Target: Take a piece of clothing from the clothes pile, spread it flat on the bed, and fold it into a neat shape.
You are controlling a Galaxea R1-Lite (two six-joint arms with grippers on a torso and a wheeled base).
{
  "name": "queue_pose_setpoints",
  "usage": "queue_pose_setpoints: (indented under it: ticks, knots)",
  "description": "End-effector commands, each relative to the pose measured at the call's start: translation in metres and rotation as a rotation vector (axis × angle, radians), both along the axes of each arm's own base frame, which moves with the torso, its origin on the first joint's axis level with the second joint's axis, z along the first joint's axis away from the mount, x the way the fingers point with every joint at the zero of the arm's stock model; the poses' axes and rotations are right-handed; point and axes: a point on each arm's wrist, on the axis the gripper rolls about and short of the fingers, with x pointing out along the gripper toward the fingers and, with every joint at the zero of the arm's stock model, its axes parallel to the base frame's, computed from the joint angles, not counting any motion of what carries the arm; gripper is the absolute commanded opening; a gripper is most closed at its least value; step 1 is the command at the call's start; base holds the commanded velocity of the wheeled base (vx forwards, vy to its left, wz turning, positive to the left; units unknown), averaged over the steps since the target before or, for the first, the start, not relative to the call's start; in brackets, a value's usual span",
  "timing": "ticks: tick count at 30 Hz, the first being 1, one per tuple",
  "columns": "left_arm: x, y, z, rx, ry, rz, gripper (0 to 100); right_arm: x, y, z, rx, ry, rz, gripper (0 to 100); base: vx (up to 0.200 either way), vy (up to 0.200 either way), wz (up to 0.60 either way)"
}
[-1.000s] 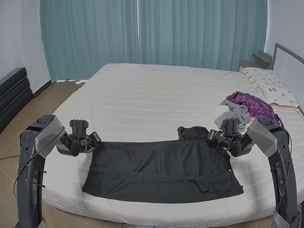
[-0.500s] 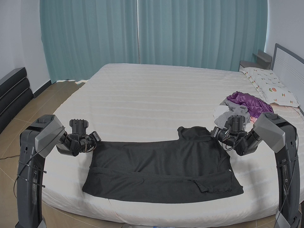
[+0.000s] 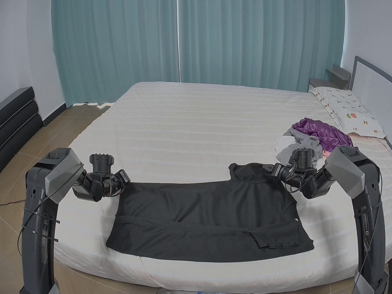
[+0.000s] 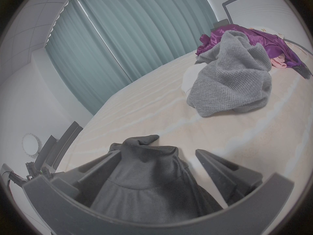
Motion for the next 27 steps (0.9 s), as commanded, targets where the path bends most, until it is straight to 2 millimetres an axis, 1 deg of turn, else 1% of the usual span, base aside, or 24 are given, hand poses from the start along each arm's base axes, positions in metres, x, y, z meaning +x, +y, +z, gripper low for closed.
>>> queue_pose_setpoints:
  ticks: [1,4,5,15,24,27]
  knots:
    - [0.000,0.000,0.000,0.000,0.000,0.000,0,0.005,0.000,-0.016,-0.004,0.021,-0.003,100,0.000,0.000,0.00]
    - [0.000,0.000,0.000,0.000,0.000,0.000,0,0.005,0.001,-0.018,-0.005,0.023,-0.001,100,0.000,0.000,0.00]
    - [0.000,0.000,0.000,0.000,0.000,0.000,0,0.005,0.001,-0.019,-0.006,0.025,-0.001,0,0.000,0.000,0.00]
    - [0.001,0.000,0.000,0.000,-0.002,0.000,0,0.005,-0.001,-0.017,-0.001,0.018,-0.006,0,0.000,0.000,0.00]
    - [0.000,-0.001,0.003,-0.001,-0.005,-0.001,0,-0.001,-0.003,-0.007,0.004,0.019,-0.008,0,0.000,0.000,0.00]
    - [0.000,0.000,0.004,-0.001,-0.010,0.001,0,-0.002,-0.006,-0.001,0.017,0.013,-0.020,0,0.000,0.000,0.00]
